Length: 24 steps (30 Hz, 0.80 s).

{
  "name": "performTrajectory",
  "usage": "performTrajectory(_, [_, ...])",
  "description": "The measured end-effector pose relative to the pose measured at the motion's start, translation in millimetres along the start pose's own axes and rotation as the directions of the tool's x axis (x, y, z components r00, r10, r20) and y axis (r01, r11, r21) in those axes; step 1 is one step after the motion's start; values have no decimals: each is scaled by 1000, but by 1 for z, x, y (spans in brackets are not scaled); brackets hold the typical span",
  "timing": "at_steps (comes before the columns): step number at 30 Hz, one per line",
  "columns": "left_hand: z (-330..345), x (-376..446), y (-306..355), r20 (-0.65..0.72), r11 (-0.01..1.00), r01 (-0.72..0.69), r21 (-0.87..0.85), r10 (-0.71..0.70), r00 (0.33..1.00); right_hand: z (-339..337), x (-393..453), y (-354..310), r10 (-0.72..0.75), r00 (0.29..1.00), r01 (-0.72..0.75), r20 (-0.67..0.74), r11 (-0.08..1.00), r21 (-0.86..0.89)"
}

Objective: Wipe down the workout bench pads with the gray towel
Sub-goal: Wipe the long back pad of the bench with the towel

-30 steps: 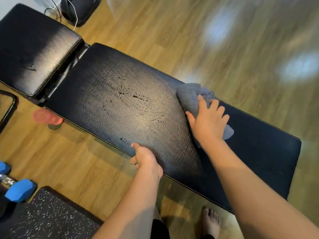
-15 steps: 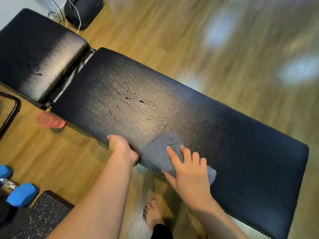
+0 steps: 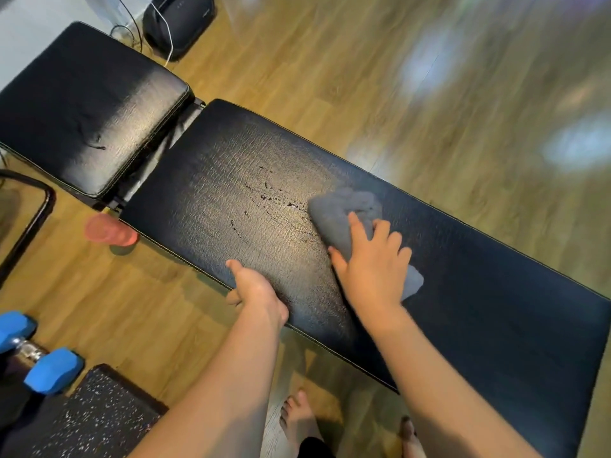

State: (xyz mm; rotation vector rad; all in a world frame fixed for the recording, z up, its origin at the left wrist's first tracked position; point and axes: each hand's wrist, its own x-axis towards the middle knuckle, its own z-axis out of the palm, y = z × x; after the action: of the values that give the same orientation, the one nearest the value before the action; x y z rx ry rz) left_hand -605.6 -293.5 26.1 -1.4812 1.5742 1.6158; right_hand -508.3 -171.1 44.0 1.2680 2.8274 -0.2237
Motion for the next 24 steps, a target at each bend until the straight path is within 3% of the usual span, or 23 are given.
performTrajectory(3, [-1,7,-2,61,1000,-16,8,15,998,11,-60,-20,-156,987,157,36,988,-12])
performTrajectory(6, [-4,41,-13,149,986,-44,162,20,989,15,-102,-29,-258,963,262,73,963,-54])
performTrajectory(9, [-6,111,-38,169,992,36,121,-57,984,15,-92,-20,-305,951,307,44,951,-28])
performTrajectory(11, [-4,99,-32,128,994,56,92,-68,989,13,-74,-15,-331,942,332,50,943,-23])
performTrajectory(14, [-5,19,-3,59,1000,8,25,-9,998,7,-25,-6,-273,961,274,31,961,-24])
performTrajectory(16, [-4,6,-1,41,1000,10,-15,-9,999,-1,23,-2,-147,989,147,-5,989,-23])
performTrajectory(19, [-4,8,-3,29,1000,-6,-15,7,1000,-12,82,-3,48,996,-49,72,999,14])
performTrajectory(22, [-1,9,-2,-19,998,9,61,-8,1000,-13,78,-10,69,996,-69,49,998,-3])
performTrajectory(24, [-2,6,-2,-39,997,2,75,1,999,-8,48,-19,-1,1000,2,23,1000,-10])
